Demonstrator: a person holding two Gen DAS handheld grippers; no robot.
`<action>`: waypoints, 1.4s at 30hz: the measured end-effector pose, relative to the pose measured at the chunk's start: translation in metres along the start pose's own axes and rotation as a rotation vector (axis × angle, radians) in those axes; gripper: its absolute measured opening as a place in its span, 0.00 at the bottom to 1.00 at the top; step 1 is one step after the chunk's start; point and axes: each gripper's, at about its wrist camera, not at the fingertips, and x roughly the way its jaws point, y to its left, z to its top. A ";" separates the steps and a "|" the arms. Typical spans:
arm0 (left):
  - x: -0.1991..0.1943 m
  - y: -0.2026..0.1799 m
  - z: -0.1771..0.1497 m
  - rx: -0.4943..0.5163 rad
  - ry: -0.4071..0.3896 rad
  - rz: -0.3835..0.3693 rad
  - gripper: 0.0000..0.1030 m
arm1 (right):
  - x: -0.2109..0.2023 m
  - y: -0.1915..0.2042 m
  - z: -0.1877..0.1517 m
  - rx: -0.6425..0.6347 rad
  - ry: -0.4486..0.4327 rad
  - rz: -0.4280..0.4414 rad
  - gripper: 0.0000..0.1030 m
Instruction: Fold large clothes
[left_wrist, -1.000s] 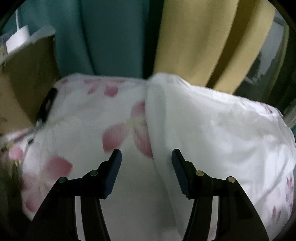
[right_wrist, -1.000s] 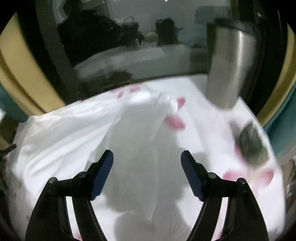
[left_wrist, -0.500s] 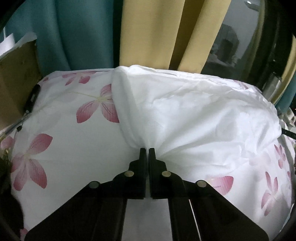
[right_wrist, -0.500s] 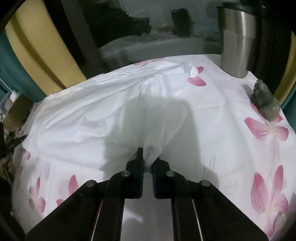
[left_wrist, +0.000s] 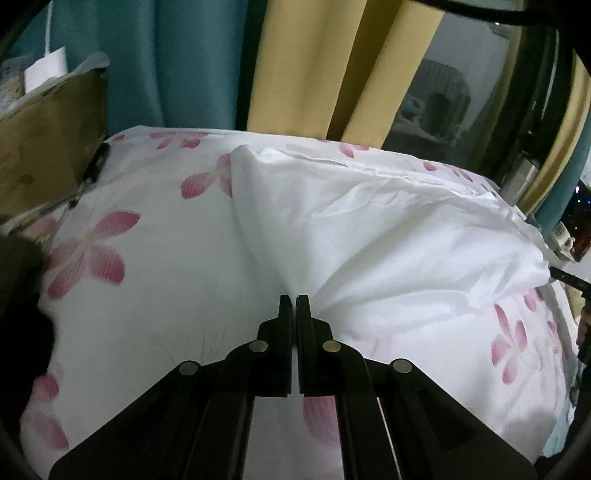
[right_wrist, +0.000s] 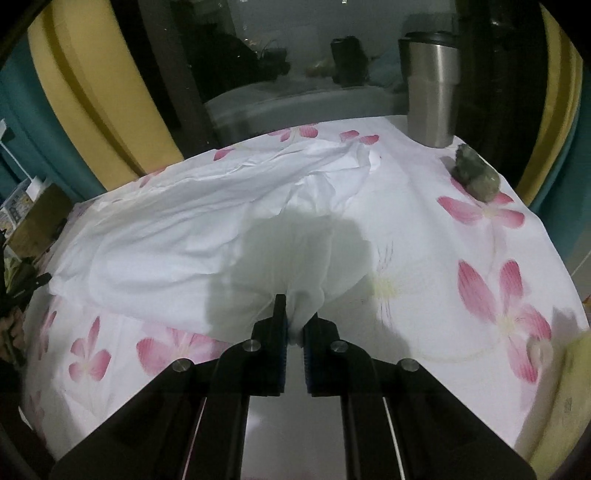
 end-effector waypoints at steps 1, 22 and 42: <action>-0.004 0.000 -0.003 -0.004 0.000 -0.001 0.02 | -0.003 0.001 -0.005 0.005 -0.001 -0.004 0.07; -0.042 -0.001 -0.060 -0.027 0.037 -0.007 0.02 | -0.053 0.007 -0.095 0.097 -0.041 -0.122 0.07; -0.069 -0.022 0.008 0.015 -0.134 0.170 0.43 | -0.085 0.014 -0.059 0.048 -0.101 -0.302 0.64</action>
